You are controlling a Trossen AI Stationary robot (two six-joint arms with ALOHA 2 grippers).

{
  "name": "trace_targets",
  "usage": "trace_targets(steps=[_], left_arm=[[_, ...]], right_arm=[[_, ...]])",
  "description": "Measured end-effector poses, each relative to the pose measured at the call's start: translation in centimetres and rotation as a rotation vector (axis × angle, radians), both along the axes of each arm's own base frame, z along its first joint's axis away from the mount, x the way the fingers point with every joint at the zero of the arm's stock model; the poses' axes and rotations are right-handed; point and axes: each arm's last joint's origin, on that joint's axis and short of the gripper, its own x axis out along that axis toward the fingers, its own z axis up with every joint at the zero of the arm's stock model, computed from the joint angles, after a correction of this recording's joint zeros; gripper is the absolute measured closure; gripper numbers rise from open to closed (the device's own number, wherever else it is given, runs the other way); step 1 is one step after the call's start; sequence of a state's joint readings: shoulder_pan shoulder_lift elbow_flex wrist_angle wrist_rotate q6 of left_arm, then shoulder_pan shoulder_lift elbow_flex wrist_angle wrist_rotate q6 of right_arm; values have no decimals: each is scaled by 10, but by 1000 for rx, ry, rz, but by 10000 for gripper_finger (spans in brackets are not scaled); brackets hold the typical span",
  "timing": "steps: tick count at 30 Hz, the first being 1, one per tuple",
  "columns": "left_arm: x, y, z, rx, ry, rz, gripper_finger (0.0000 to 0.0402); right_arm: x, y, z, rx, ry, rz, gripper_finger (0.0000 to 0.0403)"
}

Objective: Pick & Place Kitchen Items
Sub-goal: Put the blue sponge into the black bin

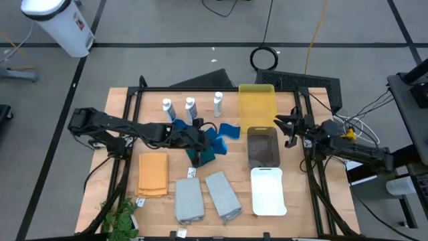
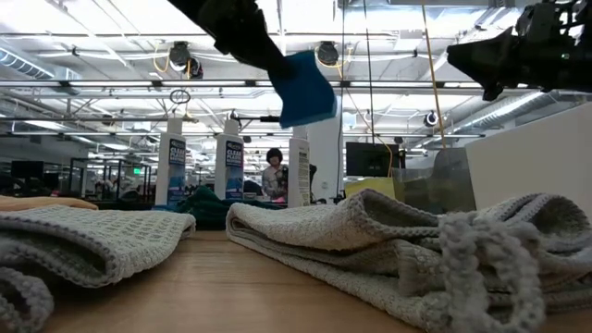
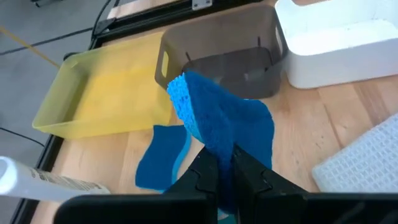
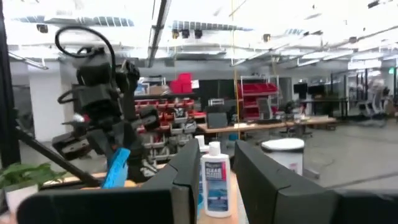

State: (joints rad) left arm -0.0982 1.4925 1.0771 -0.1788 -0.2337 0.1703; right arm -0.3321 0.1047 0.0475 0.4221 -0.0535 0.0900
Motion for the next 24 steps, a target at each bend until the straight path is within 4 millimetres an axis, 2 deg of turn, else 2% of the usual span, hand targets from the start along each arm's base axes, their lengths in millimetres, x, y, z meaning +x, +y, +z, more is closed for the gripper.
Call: trace_targets(steps=[4,7,11,13,19,21,24], left_arm=[[0,0,0,5,5,-2,386],[0,0,0,10,5,-3,379],[0,0,0,19,7,-9,384],[0,0,0,28,9,-16,389],[0,1,0,24,8,-19,386],[0,1,0,23,7,-19,379],[0,1,0,23,10,-19,380]], right_arm=[[7,1,1,50,-11,65,326],[17,5,2,39,-16,123,310],[33,12,-1,47,12,187,255],[45,16,-6,76,93,195,218],[99,29,14,116,213,252,123],[121,32,14,148,273,268,110],[156,32,25,186,271,283,105]])
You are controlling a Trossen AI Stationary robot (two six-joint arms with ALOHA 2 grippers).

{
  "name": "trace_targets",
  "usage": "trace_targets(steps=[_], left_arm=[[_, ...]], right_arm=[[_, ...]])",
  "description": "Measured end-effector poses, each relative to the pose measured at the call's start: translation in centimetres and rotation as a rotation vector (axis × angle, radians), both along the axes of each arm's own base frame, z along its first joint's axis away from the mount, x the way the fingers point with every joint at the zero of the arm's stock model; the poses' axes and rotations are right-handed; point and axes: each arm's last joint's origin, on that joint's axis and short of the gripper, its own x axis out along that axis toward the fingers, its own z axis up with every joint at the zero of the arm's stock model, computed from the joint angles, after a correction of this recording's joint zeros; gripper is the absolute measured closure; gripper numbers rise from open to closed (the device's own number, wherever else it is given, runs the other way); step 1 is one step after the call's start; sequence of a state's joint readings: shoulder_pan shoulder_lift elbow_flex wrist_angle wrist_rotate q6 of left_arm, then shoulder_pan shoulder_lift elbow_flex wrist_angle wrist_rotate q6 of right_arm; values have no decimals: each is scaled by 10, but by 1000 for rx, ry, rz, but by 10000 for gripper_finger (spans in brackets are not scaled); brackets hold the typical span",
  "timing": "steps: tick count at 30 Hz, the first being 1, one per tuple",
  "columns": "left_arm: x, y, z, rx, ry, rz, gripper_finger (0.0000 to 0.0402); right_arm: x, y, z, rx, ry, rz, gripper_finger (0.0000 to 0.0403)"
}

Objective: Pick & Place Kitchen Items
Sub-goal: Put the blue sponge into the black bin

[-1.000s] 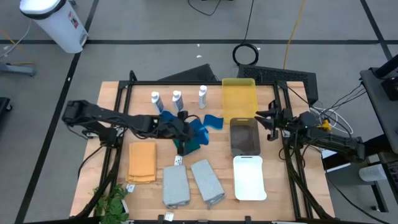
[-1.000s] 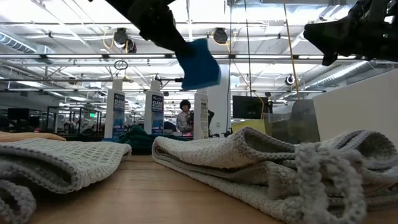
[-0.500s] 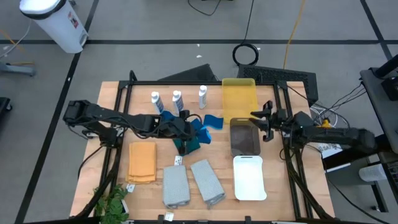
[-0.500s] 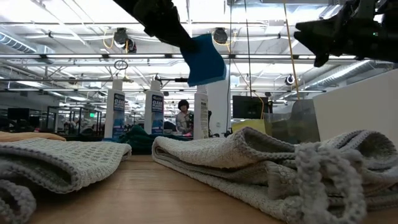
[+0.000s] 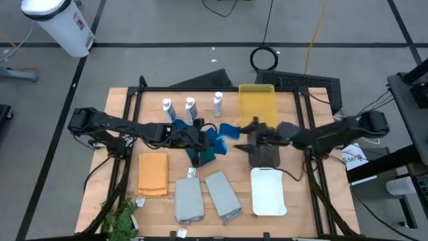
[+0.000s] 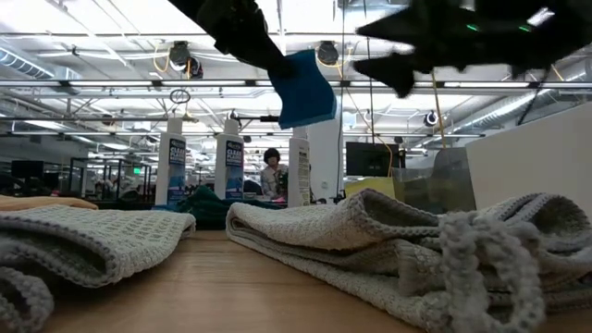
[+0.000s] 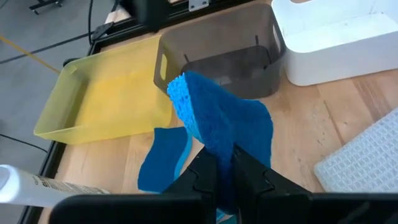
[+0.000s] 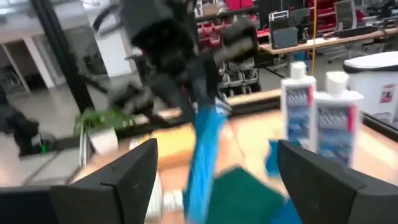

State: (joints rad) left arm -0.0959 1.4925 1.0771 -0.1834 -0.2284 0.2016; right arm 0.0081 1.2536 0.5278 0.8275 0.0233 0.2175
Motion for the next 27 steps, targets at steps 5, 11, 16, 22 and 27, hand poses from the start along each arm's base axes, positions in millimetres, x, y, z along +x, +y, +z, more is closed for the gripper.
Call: trace_targets(steps=[5,11,16,22,27], left_arm=[[0,0,0,-1,1,1,389],[-1,0,-1,-15,13,17,375],[-2,0,-2,-16,24,20,389],[-2,0,-2,-36,23,25,375],[-1,0,-2,-63,12,43,351]], right_arm=[[47,-2,0,18,55,91,116],[72,-9,-4,97,173,123,134],[73,-14,-2,96,180,117,162],[72,-14,-2,55,187,121,238],[72,-14,-5,32,211,123,319]])
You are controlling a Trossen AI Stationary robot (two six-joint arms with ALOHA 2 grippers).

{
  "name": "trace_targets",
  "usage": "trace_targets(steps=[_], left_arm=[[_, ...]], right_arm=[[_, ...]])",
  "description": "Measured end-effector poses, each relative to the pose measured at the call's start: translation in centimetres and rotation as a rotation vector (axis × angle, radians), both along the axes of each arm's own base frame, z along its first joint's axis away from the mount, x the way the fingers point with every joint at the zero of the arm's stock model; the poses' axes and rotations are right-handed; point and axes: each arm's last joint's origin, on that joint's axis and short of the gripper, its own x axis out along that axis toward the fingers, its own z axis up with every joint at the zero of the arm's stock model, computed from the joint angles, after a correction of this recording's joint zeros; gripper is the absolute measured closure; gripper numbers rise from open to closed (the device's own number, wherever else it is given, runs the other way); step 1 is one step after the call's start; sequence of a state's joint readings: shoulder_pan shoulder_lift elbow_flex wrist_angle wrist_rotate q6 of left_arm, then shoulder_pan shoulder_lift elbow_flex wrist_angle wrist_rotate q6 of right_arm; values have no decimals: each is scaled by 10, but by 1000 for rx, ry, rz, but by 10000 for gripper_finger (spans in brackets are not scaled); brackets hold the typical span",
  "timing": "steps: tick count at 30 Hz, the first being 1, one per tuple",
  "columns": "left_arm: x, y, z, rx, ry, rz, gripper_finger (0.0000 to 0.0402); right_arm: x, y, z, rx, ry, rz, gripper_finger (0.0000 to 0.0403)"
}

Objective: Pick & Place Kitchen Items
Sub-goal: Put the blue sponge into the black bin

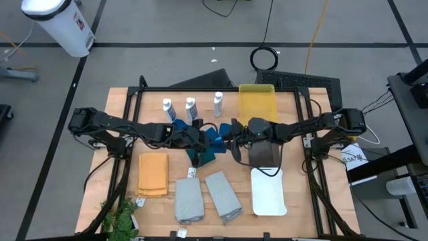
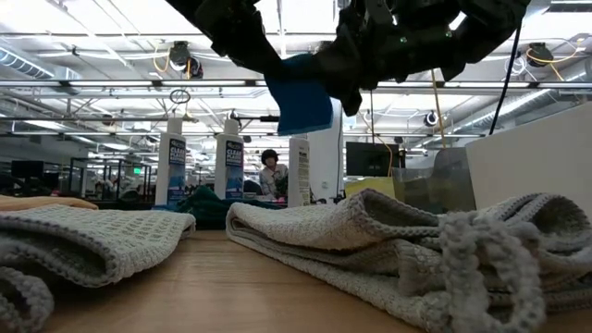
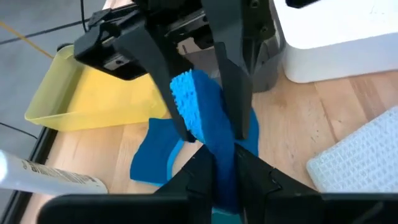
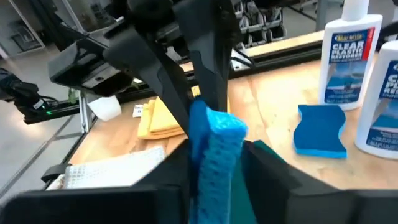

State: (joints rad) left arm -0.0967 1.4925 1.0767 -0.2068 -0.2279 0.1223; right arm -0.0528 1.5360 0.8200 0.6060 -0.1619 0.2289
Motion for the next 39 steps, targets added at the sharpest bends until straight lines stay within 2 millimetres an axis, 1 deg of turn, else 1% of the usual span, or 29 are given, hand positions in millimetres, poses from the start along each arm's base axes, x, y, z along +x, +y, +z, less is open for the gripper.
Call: trace_targets(steps=[3,5,9,12,14,17,22,26,30,32,35,39], left_arm=[[0,0,0,-39,-12,27,348],[0,0,0,-60,-20,40,347],[1,0,0,-68,-26,45,345],[2,0,2,-84,-44,50,344],[2,0,2,-112,-52,70,336],[2,0,3,-129,-68,87,305],[2,0,4,-124,-73,89,230],[2,0,4,-105,-69,76,184],[2,0,4,-103,-65,75,157],[2,0,3,-104,-61,76,150],[2,0,3,-104,-59,76,143],[1,0,2,-106,-49,79,144]], right_arm=[[0,0,0,-48,-4,11,371],[0,1,-1,-79,3,21,393],[-1,1,-1,-93,5,25,392],[-4,2,4,-105,12,48,399],[-6,2,5,-107,23,49,399],[-13,2,9,-107,56,50,401],[-25,2,17,-125,106,57,401],[-39,3,26,-125,152,57,402],[-58,4,30,-118,164,54,402],[-72,4,30,-107,174,24,402],[-92,2,31,-63,178,-74,402],[-119,3,22,39,205,-128,403]])
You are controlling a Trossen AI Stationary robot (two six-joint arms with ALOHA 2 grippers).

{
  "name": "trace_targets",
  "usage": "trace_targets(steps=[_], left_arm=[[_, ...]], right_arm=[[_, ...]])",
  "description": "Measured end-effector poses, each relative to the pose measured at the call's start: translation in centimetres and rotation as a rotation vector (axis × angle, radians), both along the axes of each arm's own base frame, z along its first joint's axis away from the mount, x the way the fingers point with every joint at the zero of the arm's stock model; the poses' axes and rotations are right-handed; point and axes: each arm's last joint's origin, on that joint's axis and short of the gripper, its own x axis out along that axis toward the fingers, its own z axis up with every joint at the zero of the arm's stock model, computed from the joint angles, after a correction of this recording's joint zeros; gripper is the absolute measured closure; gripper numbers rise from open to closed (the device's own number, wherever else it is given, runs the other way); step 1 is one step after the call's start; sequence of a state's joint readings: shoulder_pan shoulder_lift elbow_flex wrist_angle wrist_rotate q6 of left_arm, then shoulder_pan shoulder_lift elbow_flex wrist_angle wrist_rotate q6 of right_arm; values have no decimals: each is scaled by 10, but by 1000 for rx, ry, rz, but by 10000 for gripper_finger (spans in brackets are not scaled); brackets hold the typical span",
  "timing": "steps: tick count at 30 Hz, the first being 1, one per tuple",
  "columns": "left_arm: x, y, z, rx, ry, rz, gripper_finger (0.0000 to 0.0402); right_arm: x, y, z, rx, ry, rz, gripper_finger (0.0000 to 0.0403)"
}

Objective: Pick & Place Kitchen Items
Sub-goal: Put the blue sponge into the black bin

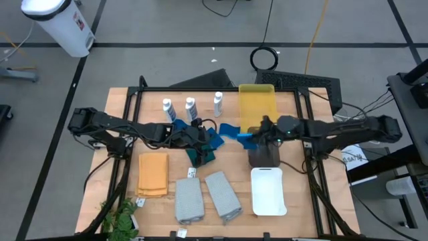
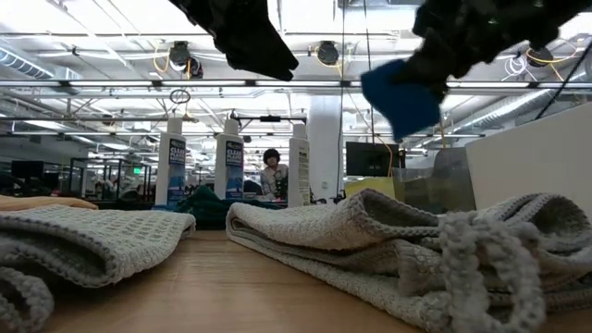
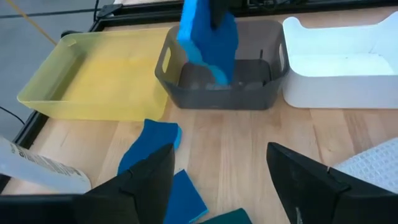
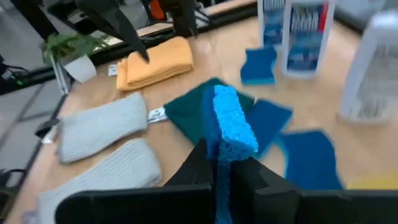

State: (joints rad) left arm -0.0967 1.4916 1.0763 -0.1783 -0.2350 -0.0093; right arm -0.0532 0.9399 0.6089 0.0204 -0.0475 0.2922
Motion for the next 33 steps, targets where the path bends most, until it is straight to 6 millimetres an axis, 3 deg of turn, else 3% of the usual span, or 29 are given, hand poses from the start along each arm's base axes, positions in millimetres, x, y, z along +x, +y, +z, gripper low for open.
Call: trace_targets(steps=[5,12,23,33], left_arm=[[0,0,0,0,-6,1,150],[1,0,1,-1,-17,1,147],[1,4,1,11,-13,5,153],[1,4,1,4,-8,10,151]], right_arm=[[-24,4,-30,86,31,-27,403],[-41,4,-64,123,103,-66,403],[-46,7,-77,166,147,32,385],[-46,5,-78,4,143,30,328]])
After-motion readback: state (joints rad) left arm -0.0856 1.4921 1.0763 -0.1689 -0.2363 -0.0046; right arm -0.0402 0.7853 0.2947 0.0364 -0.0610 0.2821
